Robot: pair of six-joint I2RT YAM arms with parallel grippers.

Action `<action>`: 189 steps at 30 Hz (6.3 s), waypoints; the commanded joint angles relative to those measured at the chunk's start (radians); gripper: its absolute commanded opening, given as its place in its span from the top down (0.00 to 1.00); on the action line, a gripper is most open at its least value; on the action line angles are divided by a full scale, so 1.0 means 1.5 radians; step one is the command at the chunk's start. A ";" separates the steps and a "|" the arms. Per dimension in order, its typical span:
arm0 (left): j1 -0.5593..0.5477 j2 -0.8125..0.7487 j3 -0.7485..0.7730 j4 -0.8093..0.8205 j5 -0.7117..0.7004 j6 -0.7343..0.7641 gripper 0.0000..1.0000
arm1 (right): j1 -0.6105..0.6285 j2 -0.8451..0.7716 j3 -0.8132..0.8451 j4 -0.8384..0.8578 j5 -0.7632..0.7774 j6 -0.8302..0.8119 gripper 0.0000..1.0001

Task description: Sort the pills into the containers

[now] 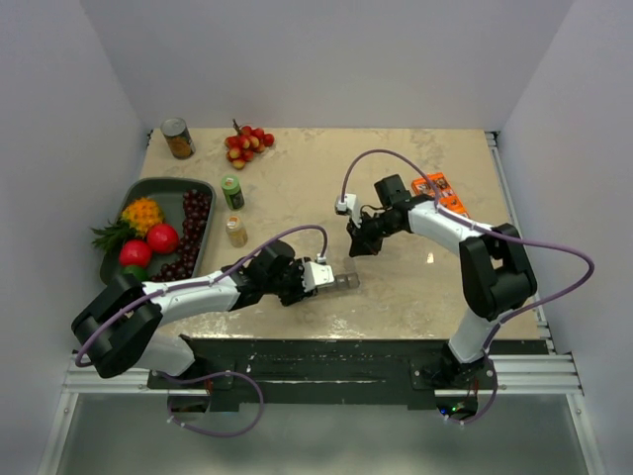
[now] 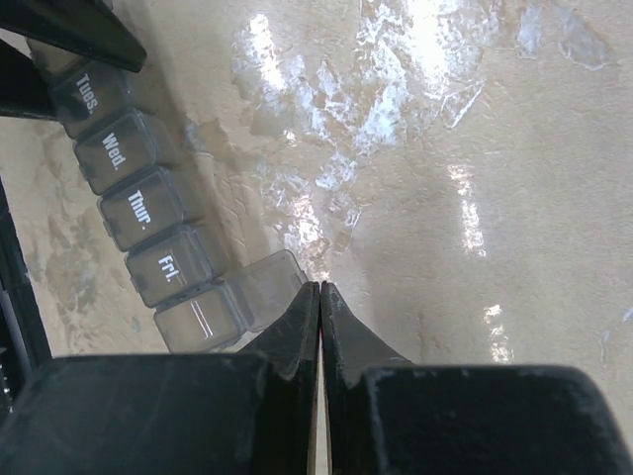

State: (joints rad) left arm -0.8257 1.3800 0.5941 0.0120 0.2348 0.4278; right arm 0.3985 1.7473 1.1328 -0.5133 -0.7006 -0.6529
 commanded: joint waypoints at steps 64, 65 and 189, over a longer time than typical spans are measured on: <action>0.403 0.140 0.364 -0.306 -0.229 -0.426 0.39 | -0.149 -0.265 -0.114 0.058 -0.061 -0.004 0.12; 0.402 0.143 0.365 -0.308 -0.230 -0.424 0.41 | -0.148 -0.264 -0.114 0.058 -0.061 -0.004 0.12; 0.040 -0.213 0.054 0.144 0.327 -0.220 0.89 | 0.125 -0.293 -0.091 -0.110 -0.198 -0.171 1.00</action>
State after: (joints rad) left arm -0.7605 1.0595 0.6666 0.1528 0.7200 0.1505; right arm 0.5819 1.3457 0.9920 -0.7086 -0.9585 -0.9176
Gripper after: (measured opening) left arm 0.340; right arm 0.558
